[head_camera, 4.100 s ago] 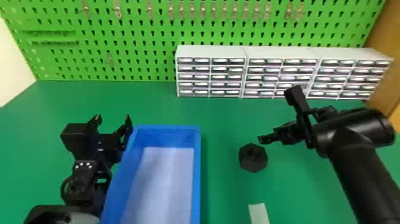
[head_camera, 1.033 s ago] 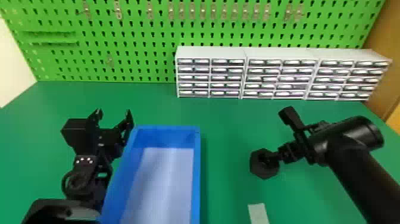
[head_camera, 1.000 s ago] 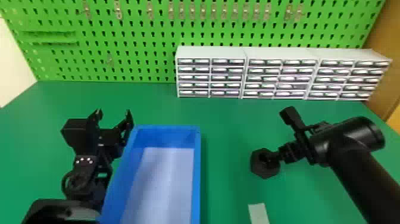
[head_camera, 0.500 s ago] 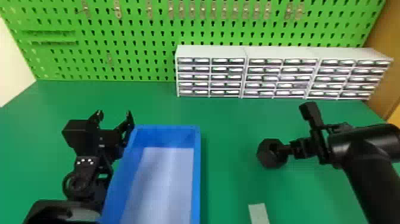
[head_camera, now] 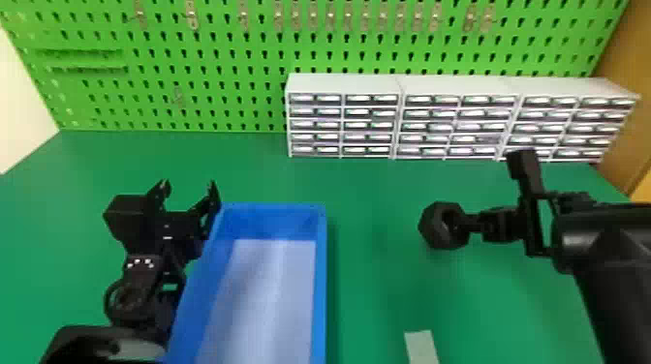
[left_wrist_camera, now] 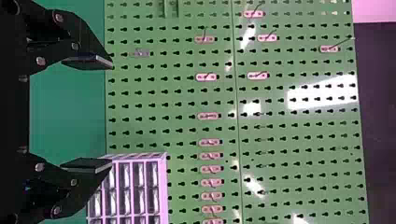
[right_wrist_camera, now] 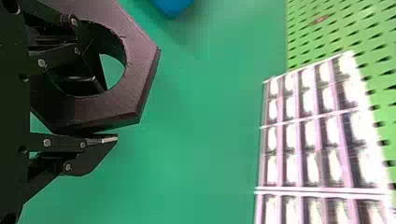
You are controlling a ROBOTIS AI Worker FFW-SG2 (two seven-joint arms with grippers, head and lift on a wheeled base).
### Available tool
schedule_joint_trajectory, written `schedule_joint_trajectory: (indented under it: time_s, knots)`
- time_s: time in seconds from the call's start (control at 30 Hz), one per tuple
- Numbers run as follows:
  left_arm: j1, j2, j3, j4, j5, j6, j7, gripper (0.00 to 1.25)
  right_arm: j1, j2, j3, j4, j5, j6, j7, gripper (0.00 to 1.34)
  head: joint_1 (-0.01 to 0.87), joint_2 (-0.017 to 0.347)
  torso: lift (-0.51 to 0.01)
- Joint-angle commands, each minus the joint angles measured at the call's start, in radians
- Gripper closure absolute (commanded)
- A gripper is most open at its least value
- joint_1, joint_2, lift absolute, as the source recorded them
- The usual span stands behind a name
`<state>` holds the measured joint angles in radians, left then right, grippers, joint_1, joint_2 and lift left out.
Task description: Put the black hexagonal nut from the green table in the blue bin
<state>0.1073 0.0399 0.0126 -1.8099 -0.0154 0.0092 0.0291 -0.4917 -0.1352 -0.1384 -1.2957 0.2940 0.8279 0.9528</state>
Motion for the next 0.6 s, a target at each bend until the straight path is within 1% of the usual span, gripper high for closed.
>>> schedule_joint_trajectory:
  time_s: [0.0, 0.1, 0.2, 0.4, 0.43, 0.57]
  knots:
    - [0.002, 0.0, -0.002, 0.001, 0.003, 0.0, 0.0, 0.5, 0.022, 0.011, -0.021, -0.082, -0.062, -0.01, -0.017, 0.89, 0.657, 0.057, -0.095]
    - [0.002, 0.0, -0.003, 0.001, 0.003, 0.0, 0.002, 0.5, 0.033, 0.02, -0.043, -0.119, -0.111, -0.013, -0.037, 0.89, 0.657, 0.057, -0.095]
    - [0.002, 0.0, -0.005, 0.001, 0.005, 0.0, 0.005, 0.5, 0.041, 0.023, -0.055, -0.154, -0.147, -0.019, -0.055, 0.89, 0.657, 0.057, -0.095]
    - [0.002, 0.0, -0.008, 0.003, 0.005, 0.0, 0.006, 0.5, 0.068, 0.025, -0.07, -0.246, -0.251, -0.05, -0.135, 0.89, 0.657, 0.057, -0.095]
    - [0.003, 0.0, -0.008, 0.003, 0.005, 0.0, 0.006, 0.5, 0.07, 0.026, -0.072, -0.255, -0.257, -0.053, -0.141, 0.89, 0.657, 0.057, -0.095]
    - [0.003, 0.0, -0.008, 0.003, 0.006, 0.0, 0.006, 0.5, 0.088, 0.028, -0.073, -0.323, -0.294, -0.07, -0.203, 0.89, 0.657, 0.057, -0.095]
